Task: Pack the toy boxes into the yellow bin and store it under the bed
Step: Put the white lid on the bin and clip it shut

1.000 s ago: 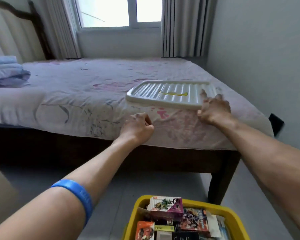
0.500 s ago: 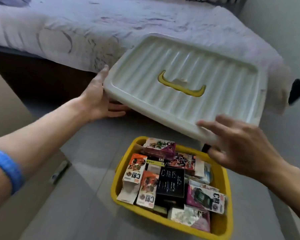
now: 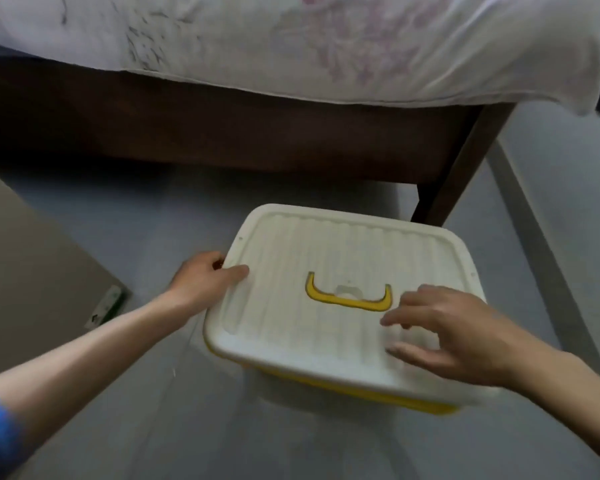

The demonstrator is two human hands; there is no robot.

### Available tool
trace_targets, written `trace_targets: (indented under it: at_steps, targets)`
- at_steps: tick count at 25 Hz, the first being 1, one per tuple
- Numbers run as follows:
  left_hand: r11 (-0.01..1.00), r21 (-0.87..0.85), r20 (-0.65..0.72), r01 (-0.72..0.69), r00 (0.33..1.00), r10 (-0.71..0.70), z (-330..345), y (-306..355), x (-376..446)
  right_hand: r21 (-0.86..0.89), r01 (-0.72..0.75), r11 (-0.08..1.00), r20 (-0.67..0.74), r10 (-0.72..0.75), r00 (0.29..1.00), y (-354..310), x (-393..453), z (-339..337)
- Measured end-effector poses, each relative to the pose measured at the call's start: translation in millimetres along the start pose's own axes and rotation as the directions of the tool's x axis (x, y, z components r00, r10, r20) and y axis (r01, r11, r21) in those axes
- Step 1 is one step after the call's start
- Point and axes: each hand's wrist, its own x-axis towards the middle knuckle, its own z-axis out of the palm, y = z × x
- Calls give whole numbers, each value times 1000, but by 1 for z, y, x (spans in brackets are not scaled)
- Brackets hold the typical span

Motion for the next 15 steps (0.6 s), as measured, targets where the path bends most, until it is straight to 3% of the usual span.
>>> trace_targets:
  at_steps: [2,4,7,15]
  targets:
    - [999,33,-12,-9,1000,9,5,-2,1,-83,49,995,-164,-62,984,2,41,3]
    - [989,135,-19,-63,998,66,11,-3,1,-239,106,965,-50,-121,991,4,88,9]
    - [908,368,36,-198,979,199,22,-6,6,-214,181,960,221,-133,966,7,127,40]
    - [873,428,54,-235,971,235,41,-9,17,-171,167,971,137,-144,980,14,133,72]
